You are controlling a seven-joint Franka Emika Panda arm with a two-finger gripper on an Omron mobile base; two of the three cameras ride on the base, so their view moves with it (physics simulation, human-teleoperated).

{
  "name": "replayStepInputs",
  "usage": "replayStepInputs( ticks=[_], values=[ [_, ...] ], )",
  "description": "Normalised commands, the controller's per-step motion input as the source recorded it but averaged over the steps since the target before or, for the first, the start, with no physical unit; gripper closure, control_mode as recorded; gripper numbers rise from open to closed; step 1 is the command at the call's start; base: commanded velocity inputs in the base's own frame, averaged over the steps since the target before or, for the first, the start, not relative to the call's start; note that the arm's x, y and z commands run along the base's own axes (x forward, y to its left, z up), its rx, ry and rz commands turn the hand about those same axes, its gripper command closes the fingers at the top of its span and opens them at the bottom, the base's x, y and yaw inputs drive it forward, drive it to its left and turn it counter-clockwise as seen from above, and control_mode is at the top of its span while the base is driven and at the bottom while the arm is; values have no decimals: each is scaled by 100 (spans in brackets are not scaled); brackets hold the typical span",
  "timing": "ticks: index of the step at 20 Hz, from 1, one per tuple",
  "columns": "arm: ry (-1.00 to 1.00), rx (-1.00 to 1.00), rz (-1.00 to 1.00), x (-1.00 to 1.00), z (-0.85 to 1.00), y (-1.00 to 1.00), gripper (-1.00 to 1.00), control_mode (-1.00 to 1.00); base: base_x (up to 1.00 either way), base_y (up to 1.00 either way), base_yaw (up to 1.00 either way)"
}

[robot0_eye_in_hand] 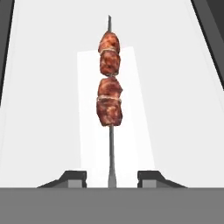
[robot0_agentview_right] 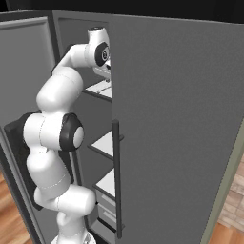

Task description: Store the kebab skewer in the freezer for long-term storage. Close the freezer door after placing the cooked food.

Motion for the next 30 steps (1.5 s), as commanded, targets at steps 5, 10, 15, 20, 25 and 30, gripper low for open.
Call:
replayStepInputs(
  ticks=[5,10,15,20,25,30],
  values=[
    [0,0,0,0,0,0,-100,-100,0,0,0],
    [0,0,0,0,0,0,-100,-100,0,0,0],
    [0,0,0,-2,0,5,-100,-100,0,0,0],
    [-2,0,0,-37,0,11,-100,-100,0,0,0],
    [-1,0,0,-52,0,17,-100,-100,0,0,0],
    [0,0,0,-51,0,16,-100,-100,0,0,0]
  ],
)
